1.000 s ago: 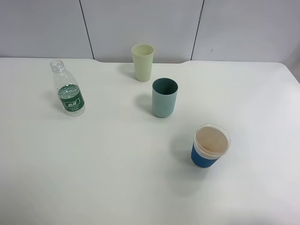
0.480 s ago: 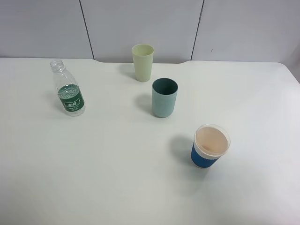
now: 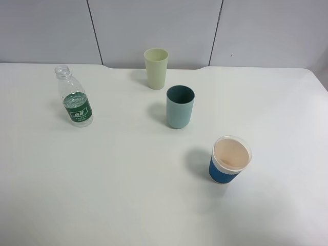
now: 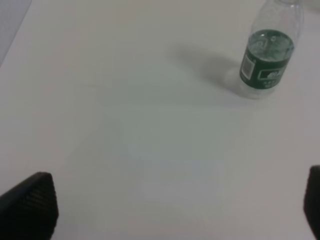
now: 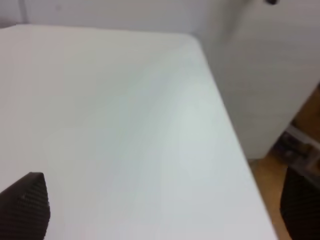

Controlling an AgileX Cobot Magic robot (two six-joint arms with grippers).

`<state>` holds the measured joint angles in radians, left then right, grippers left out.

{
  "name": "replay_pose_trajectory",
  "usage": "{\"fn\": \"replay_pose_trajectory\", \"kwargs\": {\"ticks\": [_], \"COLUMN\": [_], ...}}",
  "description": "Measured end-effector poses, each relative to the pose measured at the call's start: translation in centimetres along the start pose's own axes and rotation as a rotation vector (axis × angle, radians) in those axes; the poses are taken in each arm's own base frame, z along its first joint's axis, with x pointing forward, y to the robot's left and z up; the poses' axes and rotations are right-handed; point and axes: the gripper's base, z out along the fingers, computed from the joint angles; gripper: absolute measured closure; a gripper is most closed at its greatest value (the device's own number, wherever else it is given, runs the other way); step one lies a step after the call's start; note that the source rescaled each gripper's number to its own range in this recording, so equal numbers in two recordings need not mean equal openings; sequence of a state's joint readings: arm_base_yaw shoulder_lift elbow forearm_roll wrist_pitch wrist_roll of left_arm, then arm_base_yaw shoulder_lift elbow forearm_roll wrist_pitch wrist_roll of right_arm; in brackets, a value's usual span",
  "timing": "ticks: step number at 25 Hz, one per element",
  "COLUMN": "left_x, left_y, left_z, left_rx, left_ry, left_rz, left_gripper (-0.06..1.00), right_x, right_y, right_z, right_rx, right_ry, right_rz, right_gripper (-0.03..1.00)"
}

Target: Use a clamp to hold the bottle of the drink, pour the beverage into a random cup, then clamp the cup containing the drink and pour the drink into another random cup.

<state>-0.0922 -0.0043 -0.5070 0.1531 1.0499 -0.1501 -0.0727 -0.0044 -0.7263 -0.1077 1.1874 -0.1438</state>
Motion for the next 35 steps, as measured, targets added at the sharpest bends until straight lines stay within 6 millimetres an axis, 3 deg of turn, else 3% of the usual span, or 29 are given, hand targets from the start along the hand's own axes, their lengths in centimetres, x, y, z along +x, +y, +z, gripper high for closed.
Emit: {"fn": "replay_pose_trajectory", "kwargs": {"ticks": [9,24,35], "left_x": [0.0,0.0,0.0], "left_y": [0.0,0.0,0.0], "left_z": [0.0,0.0,0.0], "left_rx": [0.0,0.0,0.0], "left_ry": [0.0,0.0,0.0], "left_rz": [0.0,0.0,0.0], "left_gripper": [-0.05,-0.05,-0.05], "right_x": [3.0,2.6,2.6], "right_y": [2.2,3.6,3.2], "right_z": [4.0,3.8,4.7], "right_rx": [-0.169,-0.312,-0.251], "right_ry": [0.146,0.111,0.066], "right_rz": [-0.028,0.052,0.087], "right_gripper": [-0.03,-0.03,-0.03]}}
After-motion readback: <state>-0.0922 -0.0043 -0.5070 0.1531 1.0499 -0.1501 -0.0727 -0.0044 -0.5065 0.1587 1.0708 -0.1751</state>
